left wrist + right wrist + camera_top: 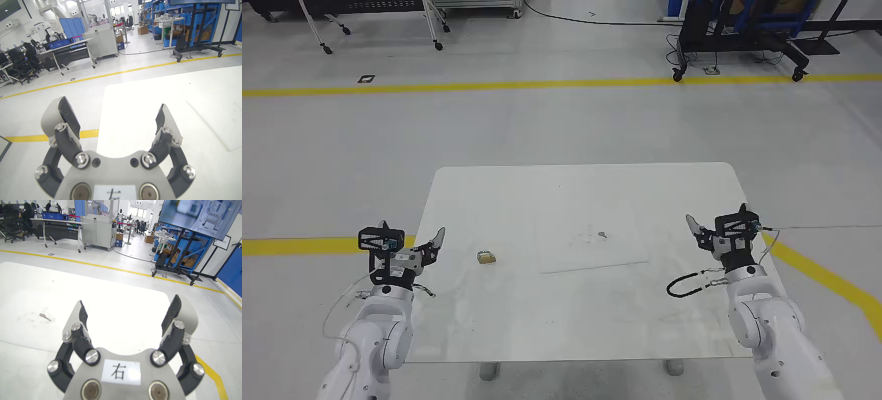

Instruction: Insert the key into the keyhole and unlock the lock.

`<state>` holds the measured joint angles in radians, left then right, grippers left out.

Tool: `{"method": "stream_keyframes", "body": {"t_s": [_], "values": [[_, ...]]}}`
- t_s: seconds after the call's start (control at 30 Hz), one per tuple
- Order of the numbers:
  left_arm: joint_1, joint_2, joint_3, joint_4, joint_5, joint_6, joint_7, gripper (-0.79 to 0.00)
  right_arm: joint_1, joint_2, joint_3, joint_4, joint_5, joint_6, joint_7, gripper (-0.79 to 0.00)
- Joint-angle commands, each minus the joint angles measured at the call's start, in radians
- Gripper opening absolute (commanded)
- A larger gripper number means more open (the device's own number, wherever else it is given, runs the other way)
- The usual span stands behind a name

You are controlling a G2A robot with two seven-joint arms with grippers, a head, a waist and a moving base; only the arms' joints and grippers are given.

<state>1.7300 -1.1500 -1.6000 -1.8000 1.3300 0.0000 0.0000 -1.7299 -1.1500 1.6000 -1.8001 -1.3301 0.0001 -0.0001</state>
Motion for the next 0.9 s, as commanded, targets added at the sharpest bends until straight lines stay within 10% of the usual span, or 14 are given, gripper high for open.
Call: {"method": "stream_keyframes", "body": {"t_s": [0.0, 0.33, 0.7, 0.77, 0.87], "values": [[0.0, 0.0, 0.0, 0.0, 0.0, 0.0, 0.0, 0.0, 0.005, -0.001, -0.013, -0.009, -0.04, 0.012, -0.006, 0.0], [0.0, 0.0, 0.0, 0.0, 0.0, 0.0, 0.0, 0.0, 0.197, -0.006, -0.272, 0.034, -0.252, -0.305, 0.113, 0.0], [0.0, 0.0, 0.0, 0.0, 0.0, 0.0, 0.0, 0.0, 0.472, -0.042, -0.48, 0.331, -0.117, -0.576, 0.285, -0.012], [0.0, 0.0, 0.0, 0.0, 0.0, 0.0, 0.0, 0.0, 0.51, -0.048, -0.492, 0.391, -0.076, -0.604, 0.28, -0.4], [0.0, 0.0, 0.0, 0.0, 0.0, 0.0, 0.0, 0.0, 0.567, -0.056, -0.503, 0.479, -0.037, -0.62, 0.288, -0.539]]}}
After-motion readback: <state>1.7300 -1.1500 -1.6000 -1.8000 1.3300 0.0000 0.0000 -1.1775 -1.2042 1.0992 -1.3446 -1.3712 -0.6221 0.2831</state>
